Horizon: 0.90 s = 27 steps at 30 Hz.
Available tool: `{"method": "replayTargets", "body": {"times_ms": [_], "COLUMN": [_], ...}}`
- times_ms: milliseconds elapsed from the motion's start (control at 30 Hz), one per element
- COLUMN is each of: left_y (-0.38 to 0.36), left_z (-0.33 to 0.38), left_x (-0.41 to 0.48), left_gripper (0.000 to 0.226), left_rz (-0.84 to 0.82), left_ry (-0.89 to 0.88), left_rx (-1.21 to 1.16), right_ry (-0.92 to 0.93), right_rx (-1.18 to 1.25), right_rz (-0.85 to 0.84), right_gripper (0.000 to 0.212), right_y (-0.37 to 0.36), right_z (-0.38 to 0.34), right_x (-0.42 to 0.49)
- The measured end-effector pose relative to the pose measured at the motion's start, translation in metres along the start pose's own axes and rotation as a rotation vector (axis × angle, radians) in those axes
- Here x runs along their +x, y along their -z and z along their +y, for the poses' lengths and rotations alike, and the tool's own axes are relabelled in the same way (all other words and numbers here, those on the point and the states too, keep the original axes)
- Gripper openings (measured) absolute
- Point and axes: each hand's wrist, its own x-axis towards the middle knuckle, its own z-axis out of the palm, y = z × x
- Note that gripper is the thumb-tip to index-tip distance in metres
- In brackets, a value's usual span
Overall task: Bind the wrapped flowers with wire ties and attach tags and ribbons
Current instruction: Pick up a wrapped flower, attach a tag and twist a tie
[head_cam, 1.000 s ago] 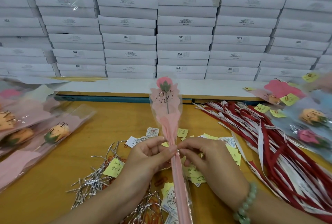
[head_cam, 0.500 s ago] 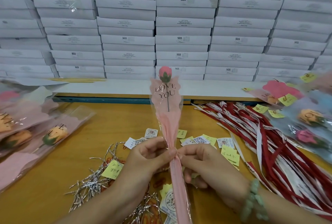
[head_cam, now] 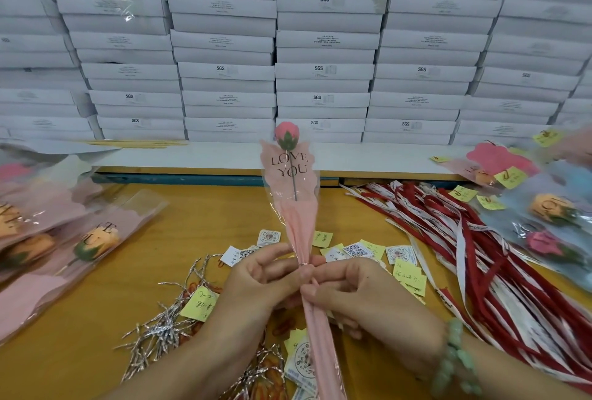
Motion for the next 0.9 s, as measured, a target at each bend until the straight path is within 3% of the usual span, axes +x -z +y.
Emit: {"method": "replayTargets", "body": {"times_ms": [133, 267, 467, 667, 767, 900], "left_y": [-0.001, -0.003, -0.001, -0.003, -0.003, -0.001], "left_z": [0.0, 0.002, 0.003, 0.004, 0.003, 0.002], "left_x": [0.0, 0.0, 0.001, 0.0, 0.0, 0.001], "left_gripper": [0.064, 0.047, 0.043, 0.05, 0.047, 0.036], "left_rz": [0.018, -0.015, -0.004, 0.025, 0.015, 0.012], "left_ry": [0.018, 0.02, 0.019, 0.015, 0.01, 0.008], "left_rx": [0.019, -0.06, -0.037, -0.06, -0.069, -0.077], "right_ry": [0.025, 0.024, 0.004, -0.027, -0.009, -0.018], "right_rx": [0.035, 0.06, 0.055, 0.044, -0.094, -0.472], "right_rz": [-0.045, -0.047, -0.029, -0.065, -0.093, -0.041], "right_gripper": [0.019, 0.018, 0.019, 0.024, 0.032, 0.061], "right_y": [0.001, 0.001, 0.001, 0.004, 0.007, 0.023], "right_z": [0.001, 0.002, 0.007, 0.009, 0.0, -0.026], "right_x": [0.0, 0.001, 0.002, 0.006, 0.006, 0.002]}}
